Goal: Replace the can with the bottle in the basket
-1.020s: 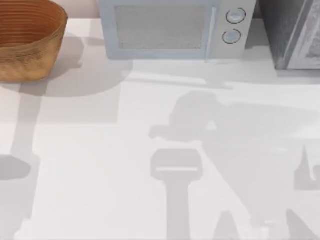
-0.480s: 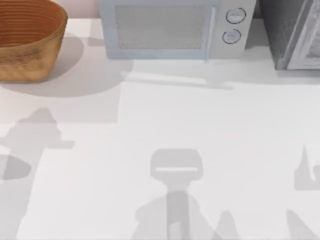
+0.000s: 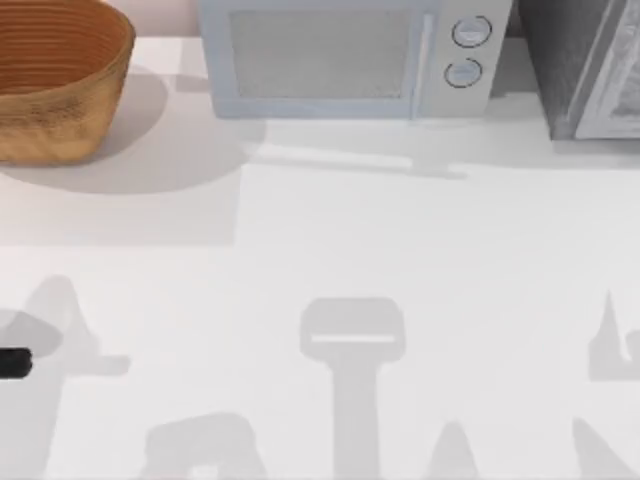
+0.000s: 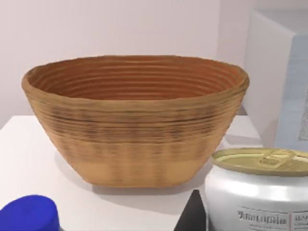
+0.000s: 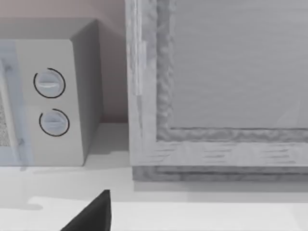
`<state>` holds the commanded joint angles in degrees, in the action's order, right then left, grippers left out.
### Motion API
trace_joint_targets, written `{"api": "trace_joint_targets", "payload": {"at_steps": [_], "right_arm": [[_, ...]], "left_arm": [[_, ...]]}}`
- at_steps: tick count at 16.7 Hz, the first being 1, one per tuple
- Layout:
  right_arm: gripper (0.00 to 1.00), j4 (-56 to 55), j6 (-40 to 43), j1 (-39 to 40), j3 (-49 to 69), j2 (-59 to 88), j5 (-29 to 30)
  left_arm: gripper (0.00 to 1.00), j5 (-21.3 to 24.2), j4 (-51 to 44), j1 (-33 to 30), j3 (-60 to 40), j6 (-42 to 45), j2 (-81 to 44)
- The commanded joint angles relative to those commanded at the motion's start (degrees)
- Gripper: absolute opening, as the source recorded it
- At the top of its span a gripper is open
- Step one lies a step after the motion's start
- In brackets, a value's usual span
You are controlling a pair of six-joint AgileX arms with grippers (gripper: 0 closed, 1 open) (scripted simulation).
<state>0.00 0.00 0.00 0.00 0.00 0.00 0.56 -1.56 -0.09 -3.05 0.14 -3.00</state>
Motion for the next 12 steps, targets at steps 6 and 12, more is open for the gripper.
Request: {"api": "trace_joint_targets", "payload": {"at_steps": [6,12], "right_arm": [[1.00,0.0,0.0,0.0,0.0,0.0,0.0],[1.00,0.0,0.0,0.0,0.0,0.0,0.0]], "left_arm": [[0.00,-0.6,1.6,0.1,3.0,-0.1,3.0],[0.00,0.6,2.5,-0.2,2.2,0.1,-0.2]]}}
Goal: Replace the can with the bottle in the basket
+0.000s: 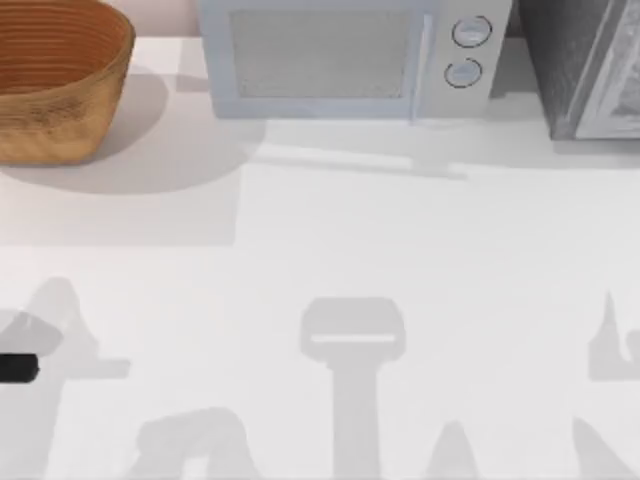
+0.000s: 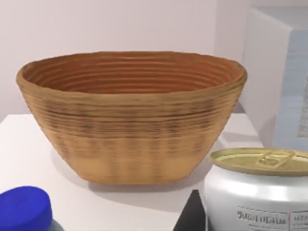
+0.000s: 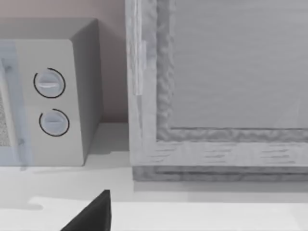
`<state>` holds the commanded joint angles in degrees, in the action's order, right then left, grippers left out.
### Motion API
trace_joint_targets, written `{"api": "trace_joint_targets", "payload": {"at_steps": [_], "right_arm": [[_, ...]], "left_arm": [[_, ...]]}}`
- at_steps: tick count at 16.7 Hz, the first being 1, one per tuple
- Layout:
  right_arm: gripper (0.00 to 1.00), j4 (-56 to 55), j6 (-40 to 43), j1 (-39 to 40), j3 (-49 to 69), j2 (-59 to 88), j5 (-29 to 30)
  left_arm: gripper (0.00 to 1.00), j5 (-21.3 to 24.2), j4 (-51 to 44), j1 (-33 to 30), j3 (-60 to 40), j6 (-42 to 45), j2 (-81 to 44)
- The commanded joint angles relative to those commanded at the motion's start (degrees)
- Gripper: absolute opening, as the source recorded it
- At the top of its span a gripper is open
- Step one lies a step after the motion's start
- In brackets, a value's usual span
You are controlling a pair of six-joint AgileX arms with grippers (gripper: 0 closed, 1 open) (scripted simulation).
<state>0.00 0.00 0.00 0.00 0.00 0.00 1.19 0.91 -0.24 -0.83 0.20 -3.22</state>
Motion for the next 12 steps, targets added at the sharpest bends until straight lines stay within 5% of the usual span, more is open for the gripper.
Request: {"api": "trace_joint_targets", "payload": {"at_steps": [5,12], "right_arm": [[1.00,0.0,0.0,0.0,0.0,0.0,0.0],[1.00,0.0,0.0,0.0,0.0,0.0,0.0]], "left_arm": [[0.00,6.8,7.0,-1.8,-6.1,0.5,-13.8],[0.00,22.9,24.0,-6.4,-21.0,0.8,-44.8]]}}
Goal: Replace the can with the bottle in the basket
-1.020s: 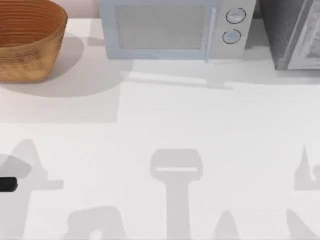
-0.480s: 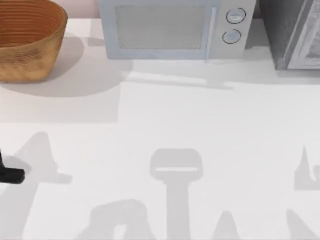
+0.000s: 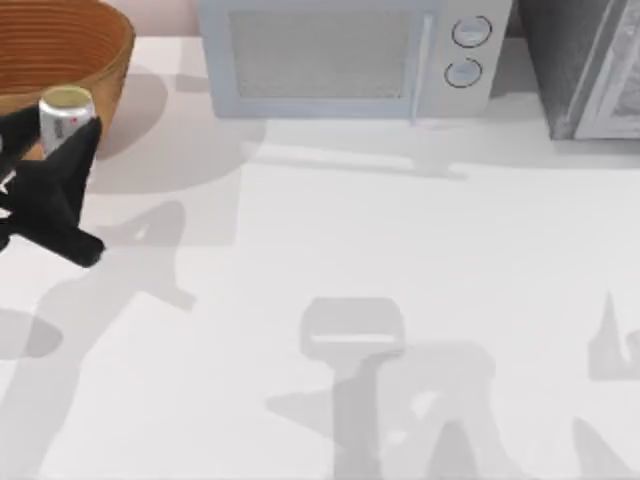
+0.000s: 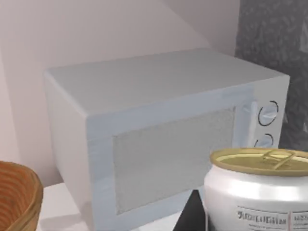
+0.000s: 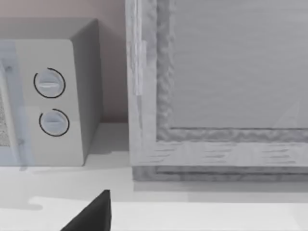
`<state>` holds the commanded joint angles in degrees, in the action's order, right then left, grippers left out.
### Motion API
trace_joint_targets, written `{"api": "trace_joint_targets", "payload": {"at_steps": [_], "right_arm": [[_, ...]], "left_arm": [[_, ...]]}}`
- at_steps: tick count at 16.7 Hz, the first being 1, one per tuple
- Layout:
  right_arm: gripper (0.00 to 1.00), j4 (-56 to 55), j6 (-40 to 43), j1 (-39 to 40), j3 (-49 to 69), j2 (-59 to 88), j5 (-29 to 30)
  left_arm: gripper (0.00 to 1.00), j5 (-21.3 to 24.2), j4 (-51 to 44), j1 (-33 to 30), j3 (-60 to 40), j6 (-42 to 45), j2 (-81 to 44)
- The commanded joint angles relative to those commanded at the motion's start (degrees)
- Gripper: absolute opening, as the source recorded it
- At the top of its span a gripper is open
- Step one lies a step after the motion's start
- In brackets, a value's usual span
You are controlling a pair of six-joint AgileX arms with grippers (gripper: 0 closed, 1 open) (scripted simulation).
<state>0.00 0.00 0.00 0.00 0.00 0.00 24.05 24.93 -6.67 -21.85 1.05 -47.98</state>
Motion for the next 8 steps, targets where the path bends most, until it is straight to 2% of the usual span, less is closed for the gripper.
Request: {"api": "trace_joint_targets", "payload": {"at_steps": [8], "right_arm": [[1.00,0.0,0.0,0.0,0.0,0.0,0.0]], "left_arm": [[0.00,20.5,21.6,-5.5,-18.9,0.0,-40.9]]}}
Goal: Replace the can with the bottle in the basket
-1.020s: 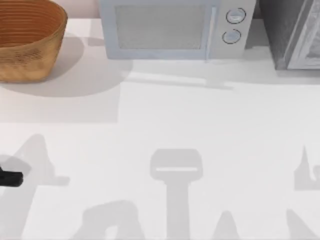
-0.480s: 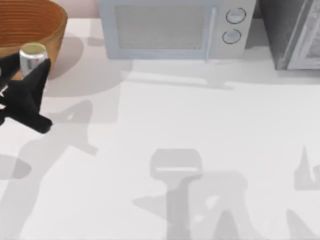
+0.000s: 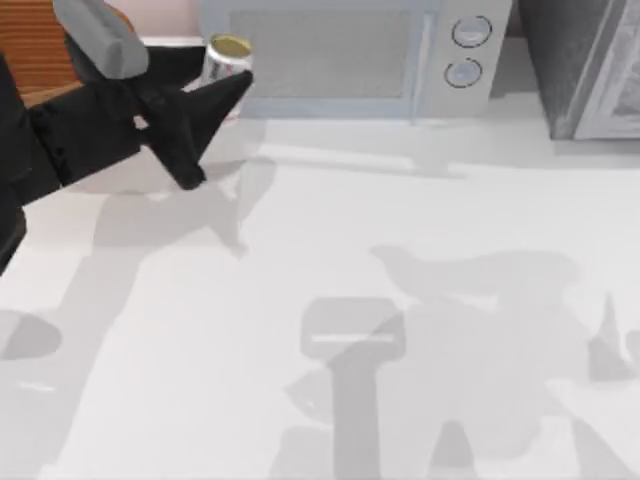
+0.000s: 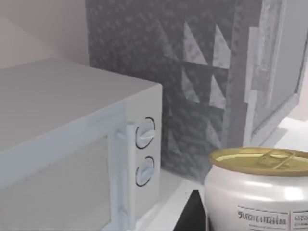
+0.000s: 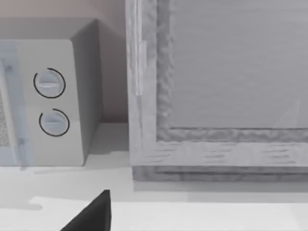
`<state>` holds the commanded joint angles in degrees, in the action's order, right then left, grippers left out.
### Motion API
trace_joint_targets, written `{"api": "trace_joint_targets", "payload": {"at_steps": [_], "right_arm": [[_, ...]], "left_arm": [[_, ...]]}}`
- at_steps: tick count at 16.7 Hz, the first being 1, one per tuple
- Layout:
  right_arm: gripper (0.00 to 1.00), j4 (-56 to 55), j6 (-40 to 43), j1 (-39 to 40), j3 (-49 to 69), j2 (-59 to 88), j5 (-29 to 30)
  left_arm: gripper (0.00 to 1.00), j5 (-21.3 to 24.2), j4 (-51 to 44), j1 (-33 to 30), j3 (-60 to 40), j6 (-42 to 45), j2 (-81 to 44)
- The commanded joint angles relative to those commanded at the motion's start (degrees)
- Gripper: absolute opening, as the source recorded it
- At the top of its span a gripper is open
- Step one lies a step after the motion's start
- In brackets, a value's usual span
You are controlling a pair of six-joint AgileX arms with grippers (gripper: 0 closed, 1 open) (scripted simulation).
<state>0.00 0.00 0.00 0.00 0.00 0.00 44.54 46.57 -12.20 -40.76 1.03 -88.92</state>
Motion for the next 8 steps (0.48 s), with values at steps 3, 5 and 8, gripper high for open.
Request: {"api": "trace_joint_targets", "payload": {"at_steps": [3,5,8], "right_arm": [[1.00,0.0,0.0,0.0,0.0,0.0,0.0],[1.00,0.0,0.0,0.0,0.0,0.0,0.0],[1.00,0.0,0.0,0.0,0.0,0.0,0.0]], "left_arm": [[0.00,7.1,7.5,-1.9,-6.6,0.0,-14.4],[0.00,11.5,12.2,-3.1,-10.6,0.1,-23.3],[0.00,17.5,18.4,-4.6,-16.1,0.2,-35.3]]}}
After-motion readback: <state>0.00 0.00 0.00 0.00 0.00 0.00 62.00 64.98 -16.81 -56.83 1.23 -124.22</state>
